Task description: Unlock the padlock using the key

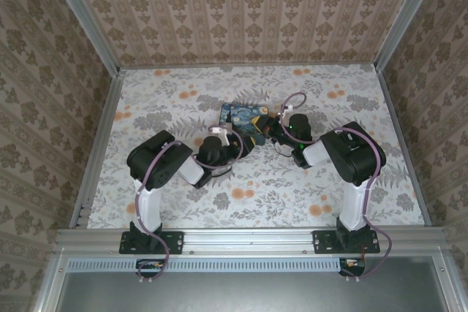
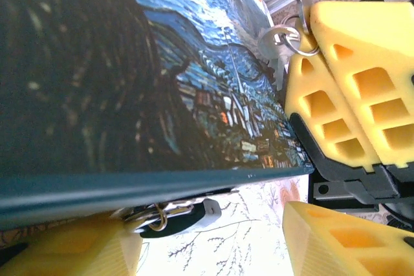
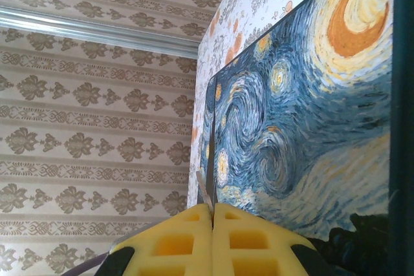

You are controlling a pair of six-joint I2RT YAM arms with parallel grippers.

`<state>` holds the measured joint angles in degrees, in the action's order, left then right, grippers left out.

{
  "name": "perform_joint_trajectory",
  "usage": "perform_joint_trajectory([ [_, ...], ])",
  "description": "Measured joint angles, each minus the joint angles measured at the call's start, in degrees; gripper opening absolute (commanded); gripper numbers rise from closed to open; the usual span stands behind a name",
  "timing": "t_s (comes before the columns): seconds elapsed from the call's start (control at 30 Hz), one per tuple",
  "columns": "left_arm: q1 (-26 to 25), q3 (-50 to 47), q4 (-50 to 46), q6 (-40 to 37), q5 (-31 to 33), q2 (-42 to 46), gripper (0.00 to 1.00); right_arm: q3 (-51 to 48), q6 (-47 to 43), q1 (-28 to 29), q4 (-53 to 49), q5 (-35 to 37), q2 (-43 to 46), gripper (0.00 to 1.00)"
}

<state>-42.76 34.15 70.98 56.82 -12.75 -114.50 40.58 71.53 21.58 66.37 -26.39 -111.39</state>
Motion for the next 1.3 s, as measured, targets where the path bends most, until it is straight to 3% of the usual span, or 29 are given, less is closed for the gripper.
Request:
perform_joint_trajectory([
  [0.37,-2.29,-0.35,0.33,1.64,3.15,0.02,0.56,-0.02,0.5,-0.42,0.7,0.0,-0.31,0.0],
  [1.13,-3.74,-1.33,1.36,5.66,7.1,0.83,0.56,-0.17,0.79,-0.46,2.69,-0.02,-1.18,0.0],
  [1.3,-3.87,-1.07,1.49,6.36,7.72,0.44,0.59,-0.17,0.92,-0.59,2.71,-0.02,-1.2,0.0],
])
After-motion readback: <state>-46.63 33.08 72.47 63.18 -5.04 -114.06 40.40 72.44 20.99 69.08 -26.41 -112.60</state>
